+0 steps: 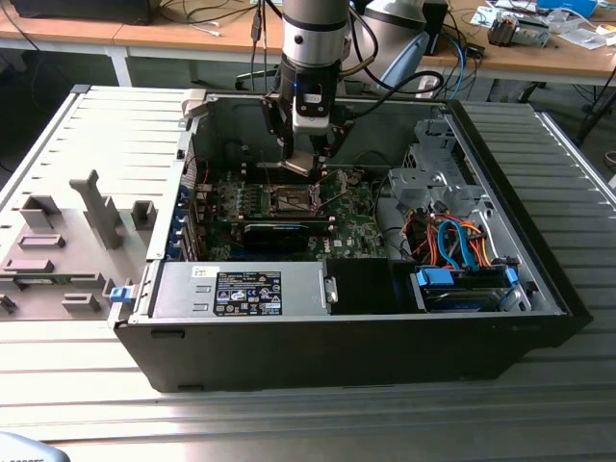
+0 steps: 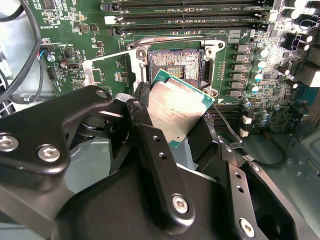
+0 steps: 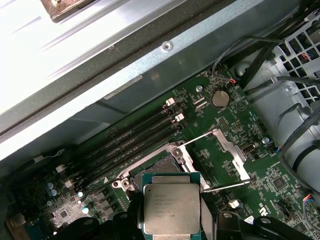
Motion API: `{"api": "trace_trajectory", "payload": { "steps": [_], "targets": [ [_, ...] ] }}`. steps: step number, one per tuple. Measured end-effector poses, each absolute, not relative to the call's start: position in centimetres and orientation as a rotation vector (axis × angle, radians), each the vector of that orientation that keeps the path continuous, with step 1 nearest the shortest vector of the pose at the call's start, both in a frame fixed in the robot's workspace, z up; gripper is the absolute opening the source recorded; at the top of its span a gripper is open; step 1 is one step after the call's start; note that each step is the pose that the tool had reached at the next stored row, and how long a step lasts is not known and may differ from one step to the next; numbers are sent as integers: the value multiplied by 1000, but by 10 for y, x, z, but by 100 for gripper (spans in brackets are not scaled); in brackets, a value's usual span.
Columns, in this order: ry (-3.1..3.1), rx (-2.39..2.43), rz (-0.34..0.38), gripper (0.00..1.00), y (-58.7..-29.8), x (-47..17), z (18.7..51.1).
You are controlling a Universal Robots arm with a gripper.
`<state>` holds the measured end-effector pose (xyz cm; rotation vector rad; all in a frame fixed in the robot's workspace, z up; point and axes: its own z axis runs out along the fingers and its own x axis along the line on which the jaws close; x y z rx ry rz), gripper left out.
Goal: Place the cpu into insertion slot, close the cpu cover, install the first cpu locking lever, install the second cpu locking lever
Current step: 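Place the cpu into insertion slot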
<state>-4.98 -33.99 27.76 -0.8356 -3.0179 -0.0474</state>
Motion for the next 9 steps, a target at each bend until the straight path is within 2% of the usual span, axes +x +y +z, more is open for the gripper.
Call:
{"api": "trace_trajectory", "payload": {
  "steps": [9],
  "targets": [
    [-3016,-843,-48,55,-340,-50,278]
  ]
}}
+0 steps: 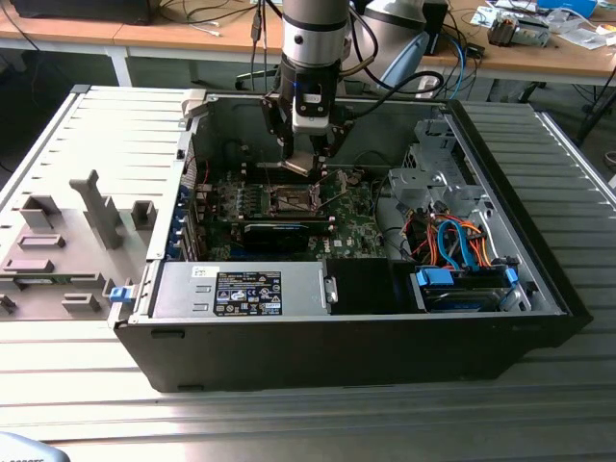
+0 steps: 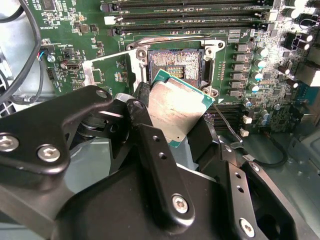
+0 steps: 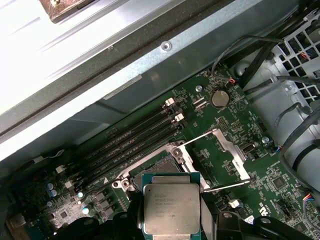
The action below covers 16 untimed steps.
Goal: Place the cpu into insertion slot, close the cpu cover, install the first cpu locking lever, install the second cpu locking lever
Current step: 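Place the cpu into insertion slot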
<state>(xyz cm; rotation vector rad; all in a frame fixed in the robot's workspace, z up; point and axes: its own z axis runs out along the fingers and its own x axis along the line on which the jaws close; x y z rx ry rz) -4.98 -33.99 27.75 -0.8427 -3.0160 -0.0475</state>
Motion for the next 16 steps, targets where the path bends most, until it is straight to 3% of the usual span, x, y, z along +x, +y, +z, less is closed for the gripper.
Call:
{"api": "trace_trajectory", "payload": {
  "steps": [16],
  "targets": [
    [-3013,-855,-48,55,-340,-50,277]
  ]
}}
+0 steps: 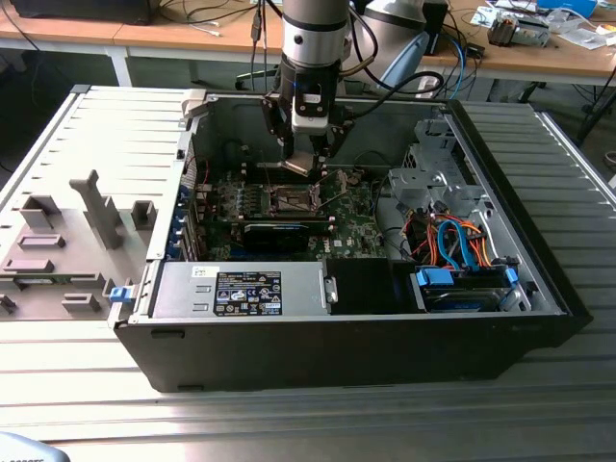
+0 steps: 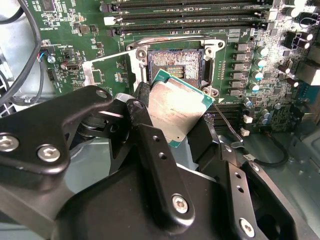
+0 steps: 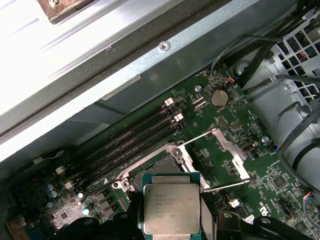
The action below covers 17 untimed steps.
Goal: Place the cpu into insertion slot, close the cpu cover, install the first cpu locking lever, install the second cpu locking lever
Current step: 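Place the cpu into insertion slot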
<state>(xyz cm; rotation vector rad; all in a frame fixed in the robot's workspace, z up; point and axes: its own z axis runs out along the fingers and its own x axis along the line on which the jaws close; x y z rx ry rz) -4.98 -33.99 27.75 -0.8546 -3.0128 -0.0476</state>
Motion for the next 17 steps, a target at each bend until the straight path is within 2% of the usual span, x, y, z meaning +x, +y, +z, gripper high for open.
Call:
{"api": "trace_trajectory", "payload": {
  "steps": [17],
  "targets": [
    [-3009,-869,-48,55,-340,-50,277]
  ]
}}
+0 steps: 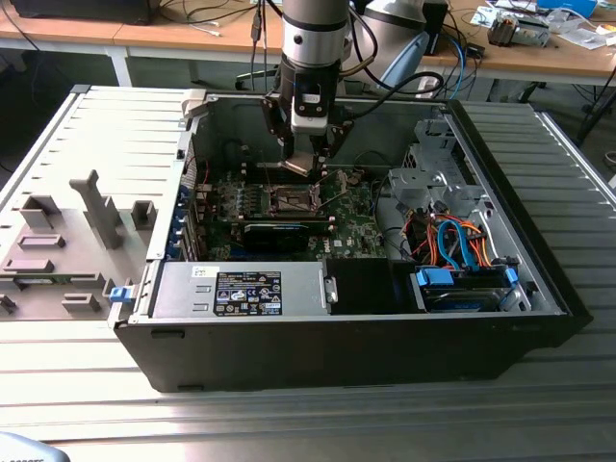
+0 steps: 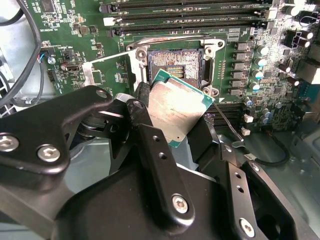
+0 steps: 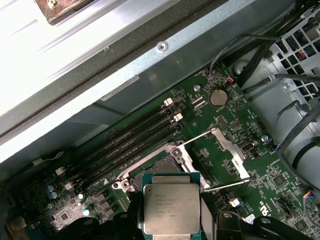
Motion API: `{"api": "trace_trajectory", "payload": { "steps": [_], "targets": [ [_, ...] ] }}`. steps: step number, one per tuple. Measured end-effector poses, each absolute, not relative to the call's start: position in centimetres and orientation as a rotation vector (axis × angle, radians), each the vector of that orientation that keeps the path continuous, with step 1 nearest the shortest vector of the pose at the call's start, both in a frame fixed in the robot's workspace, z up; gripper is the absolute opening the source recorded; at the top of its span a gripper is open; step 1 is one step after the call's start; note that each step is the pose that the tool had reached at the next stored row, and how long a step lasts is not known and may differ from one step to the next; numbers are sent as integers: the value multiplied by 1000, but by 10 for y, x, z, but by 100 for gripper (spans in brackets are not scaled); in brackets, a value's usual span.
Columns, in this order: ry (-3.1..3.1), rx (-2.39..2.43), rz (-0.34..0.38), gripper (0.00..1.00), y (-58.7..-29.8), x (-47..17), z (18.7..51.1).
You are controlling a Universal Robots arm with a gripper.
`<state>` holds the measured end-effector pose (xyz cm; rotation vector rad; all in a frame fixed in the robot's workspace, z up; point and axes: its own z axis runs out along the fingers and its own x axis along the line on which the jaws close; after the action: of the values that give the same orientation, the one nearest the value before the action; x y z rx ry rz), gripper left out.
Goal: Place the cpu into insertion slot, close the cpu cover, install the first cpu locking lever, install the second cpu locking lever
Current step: 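Place the cpu into insertion slot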
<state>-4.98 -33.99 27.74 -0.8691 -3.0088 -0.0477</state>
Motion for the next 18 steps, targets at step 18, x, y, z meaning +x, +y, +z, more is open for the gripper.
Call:
{"api": "trace_trajectory", "payload": {
  "steps": [18],
  "targets": [
    [-3004,-887,-48,55,-340,-50,277]
  ]
}}
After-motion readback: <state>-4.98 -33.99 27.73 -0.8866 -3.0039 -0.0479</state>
